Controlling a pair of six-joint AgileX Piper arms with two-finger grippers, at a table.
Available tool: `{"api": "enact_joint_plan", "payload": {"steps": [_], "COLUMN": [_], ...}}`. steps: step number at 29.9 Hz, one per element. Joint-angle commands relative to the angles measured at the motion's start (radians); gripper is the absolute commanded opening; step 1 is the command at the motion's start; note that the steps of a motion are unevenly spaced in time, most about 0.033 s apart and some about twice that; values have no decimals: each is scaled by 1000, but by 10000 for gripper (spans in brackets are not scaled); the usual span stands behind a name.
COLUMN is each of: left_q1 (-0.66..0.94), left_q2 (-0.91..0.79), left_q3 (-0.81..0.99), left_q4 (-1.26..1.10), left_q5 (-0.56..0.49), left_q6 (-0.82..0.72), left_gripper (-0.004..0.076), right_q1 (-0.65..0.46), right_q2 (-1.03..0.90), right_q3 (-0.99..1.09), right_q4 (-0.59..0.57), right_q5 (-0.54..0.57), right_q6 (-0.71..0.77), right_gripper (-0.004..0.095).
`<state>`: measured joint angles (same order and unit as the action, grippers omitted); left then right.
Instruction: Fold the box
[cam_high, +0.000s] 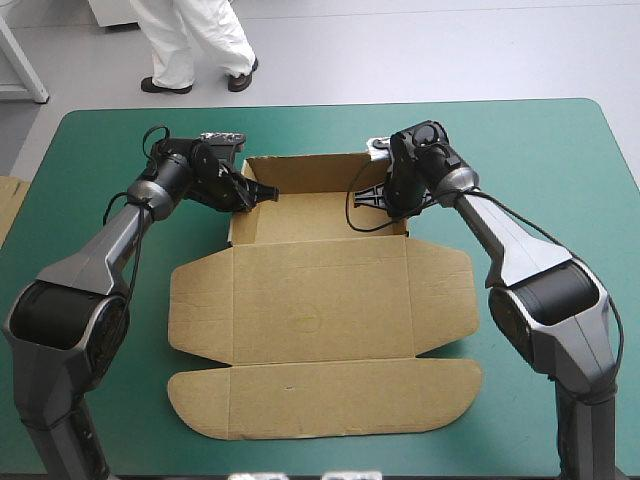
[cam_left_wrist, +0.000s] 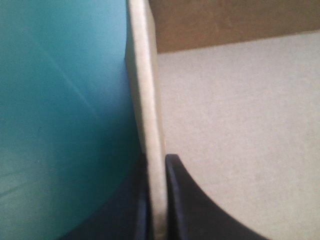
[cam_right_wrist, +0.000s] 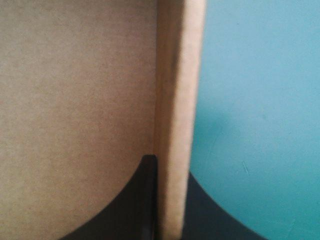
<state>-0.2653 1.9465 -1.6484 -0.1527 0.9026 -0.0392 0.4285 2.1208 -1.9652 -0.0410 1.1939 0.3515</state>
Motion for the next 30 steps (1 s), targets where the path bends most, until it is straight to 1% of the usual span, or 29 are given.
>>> {"api": "enact_joint_plan", "payload": {"steps": [1, 9, 11, 12, 13, 15, 17, 19, 21, 23, 25, 29, 30], "left_q1": [-26, -30, -30, -30, -30, -30, -30, -30, -30, -30, -30, -30, -30], "left_q2": [-22, 5, 5, 5, 5, 5, 5, 3, 3, 3, 3, -1, -3], "left_q3": [-31, -31, -31, -31, -31, -31, -33, -35, -35, -37, -47, -80, -91], "left_q4": [-39, -29, -25, -19, -19, -19, -19, -19, -19, -11, 3, 13, 13], "left_q5": [8, 11, 7, 7, 9, 18, 25, 27, 34, 44, 65, 100, 107], "left_q6": [5, 3, 3, 5, 9, 12, 12, 12, 12, 15, 15, 18, 23], "left_gripper": [-10, -10, 6, 26, 64, 169, 313, 428, 484, 489, 489, 489, 489], "right_q1": [4, 4, 4, 4, 4, 4, 4, 4, 4, 4, 4, 4, 4], "right_q2": [-30, 1, 1, 1, 1, 1, 1, 1, 1, 1, 1, 1, 1], "right_q3": [-23, -23, -23, -23, -23, -25, -30, -42, -63, -88, -117, -178, -193], "right_q4": [9, 13, 13, 13, 11, 1, -5, -5, -5, -9, 3, -4, -8], "right_q5": [-44, -54, -64, -66, -66, -67, -70, -63, -51, -48, -34, 6, 20], "right_q6": [-24, -26, -26, -26, -26, -31, -46, -66, -91, -105, -120, -120, -120], "right_gripper": [-14, -14, -13, -13, -13, 6, 58, 99, 122, 155, 248, 634, 716]}}
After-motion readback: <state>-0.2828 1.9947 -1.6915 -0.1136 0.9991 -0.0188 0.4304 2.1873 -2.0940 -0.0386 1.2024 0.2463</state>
